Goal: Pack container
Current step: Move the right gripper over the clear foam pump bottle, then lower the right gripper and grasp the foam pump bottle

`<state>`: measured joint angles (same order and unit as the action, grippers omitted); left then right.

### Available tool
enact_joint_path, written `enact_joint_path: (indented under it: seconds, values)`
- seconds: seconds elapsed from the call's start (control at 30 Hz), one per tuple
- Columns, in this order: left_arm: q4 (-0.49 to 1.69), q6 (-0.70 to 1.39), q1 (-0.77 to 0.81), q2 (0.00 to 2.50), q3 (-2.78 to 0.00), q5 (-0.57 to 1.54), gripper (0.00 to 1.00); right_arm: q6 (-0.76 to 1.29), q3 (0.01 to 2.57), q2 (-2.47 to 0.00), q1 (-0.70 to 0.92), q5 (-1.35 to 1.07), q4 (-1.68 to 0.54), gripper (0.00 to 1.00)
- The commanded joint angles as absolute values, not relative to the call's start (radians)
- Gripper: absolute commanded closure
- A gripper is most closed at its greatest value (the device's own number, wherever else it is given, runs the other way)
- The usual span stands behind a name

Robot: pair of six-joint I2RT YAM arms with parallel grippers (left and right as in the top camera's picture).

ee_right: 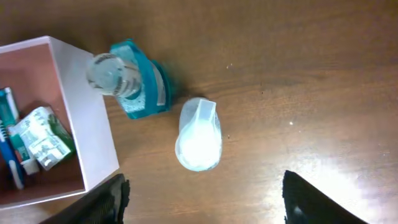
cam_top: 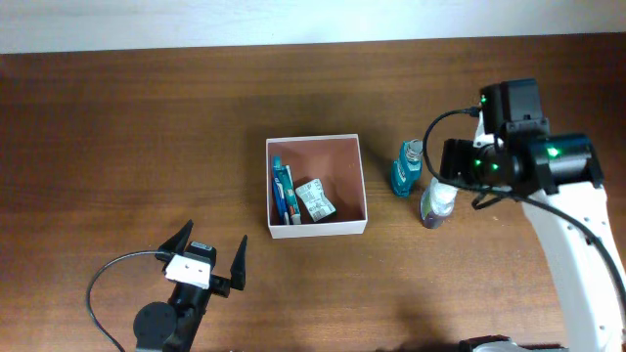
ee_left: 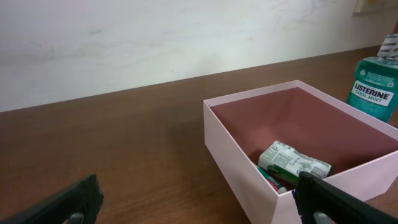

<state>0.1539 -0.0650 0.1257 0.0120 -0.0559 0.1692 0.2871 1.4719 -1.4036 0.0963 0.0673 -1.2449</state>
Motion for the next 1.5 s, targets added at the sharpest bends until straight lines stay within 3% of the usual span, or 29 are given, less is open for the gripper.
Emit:
enact_joint_path:
  seconds: [0.0, 0.73, 0.9, 1.2, 1.33, 1.47]
  values:
    - [0.150, -0.084, 0.123, 0.005, -0.046, 0.180, 0.00, 0.358, 1.463, -1.446, 0.104, 0.092, -1.252, 0.28]
    - [0.150, -0.084, 0.123, 0.005, -0.046, 0.180, 0.00, 0.383, 1.232, -1.483, 0.104, 0.091, -1.021, 0.36]
    - [0.151, -0.084, 0.123, 0.006, -0.046, 0.180, 0.00, 0.383, 1.225, -1.483, 0.104, 0.091, -0.998, 0.51]
    - [0.151, -0.084, 0.123, 0.005, -0.046, 0.180, 0.00, 0.383, 1.198, -1.484, 0.104, 0.091, -0.990, 0.53]
    - [0.151, -0.084, 0.123, 0.005, -0.046, 0.180, 0.01, 0.383, 1.193, -1.484, 0.104, 0.091, -0.974, 0.67]
    - [0.151, -0.084, 0.123, 0.006, -0.046, 0.180, 0.01, 0.374, 1.193, -1.484, 0.104, 0.091, -0.974, 0.70]
